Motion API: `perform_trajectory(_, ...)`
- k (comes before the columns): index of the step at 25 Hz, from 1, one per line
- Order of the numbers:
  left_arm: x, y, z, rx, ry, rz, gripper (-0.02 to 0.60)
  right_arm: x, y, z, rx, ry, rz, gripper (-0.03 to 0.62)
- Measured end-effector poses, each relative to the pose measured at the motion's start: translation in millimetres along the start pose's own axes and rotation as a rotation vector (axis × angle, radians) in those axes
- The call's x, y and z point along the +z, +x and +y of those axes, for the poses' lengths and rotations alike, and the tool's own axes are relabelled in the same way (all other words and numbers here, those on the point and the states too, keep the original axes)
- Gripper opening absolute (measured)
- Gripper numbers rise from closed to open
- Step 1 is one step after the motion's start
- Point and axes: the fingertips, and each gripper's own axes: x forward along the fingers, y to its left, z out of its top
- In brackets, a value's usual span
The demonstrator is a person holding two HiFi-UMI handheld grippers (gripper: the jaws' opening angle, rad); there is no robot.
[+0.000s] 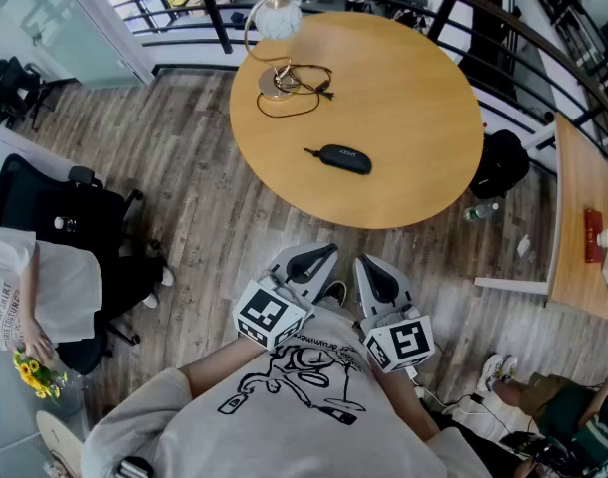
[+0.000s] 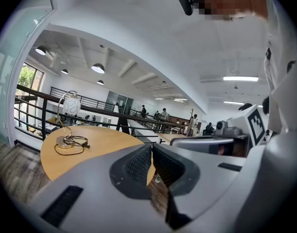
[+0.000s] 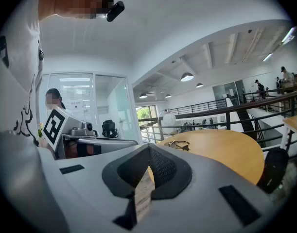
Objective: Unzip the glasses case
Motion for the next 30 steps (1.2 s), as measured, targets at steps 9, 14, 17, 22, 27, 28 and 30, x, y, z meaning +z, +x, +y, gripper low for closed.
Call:
perform_trajectory(9, -2.8, 25.3, -7.9, 0.011, -0.008, 0.010, 0.017, -1.4, -7.2, -28.3, 0.003, 0.016, -0.004, 0.021)
perform_trajectory(14, -9.9, 43.6, -20.1, 0.019, -0.021, 0.028, 0.017, -7.1, -18.5, -48.4, 0.011, 0.059, 0.002, 0.023)
perform_trajectory(17, -15.0, 52.3, -27.8, 0.026, -0.025, 0.032, 0.017, -11.4, -25.9, -56.5, 0.008, 0.056, 0.008, 0.023)
perform_trajectory(22, -23.0, 60.6, -27.0, 0.037, -0.041, 0.059, 0.017, -20.1, -25.1, -64.6, 0.014, 0.075, 0.029, 0.025)
perform_trajectory(27, -24.8, 70.3, -6.0, 0.061, -0.064, 0.066, 0.017, -25.3, -5.4, -75.5, 0.026, 0.088, 0.053, 0.023)
perform_trajectory(28, -25.1, 73.3, 0.0, 0.059, -0.070, 0.069, 0.017, -25.6, 1.5, -77.2, 0.028, 0.089, 0.059, 0.024)
perform_trajectory(30, -24.9, 80.0, 13.8, 0.054, -0.085, 0.074, 0.017, -25.0, 16.4, -82.1, 0.031, 0.089, 0.071, 0.025)
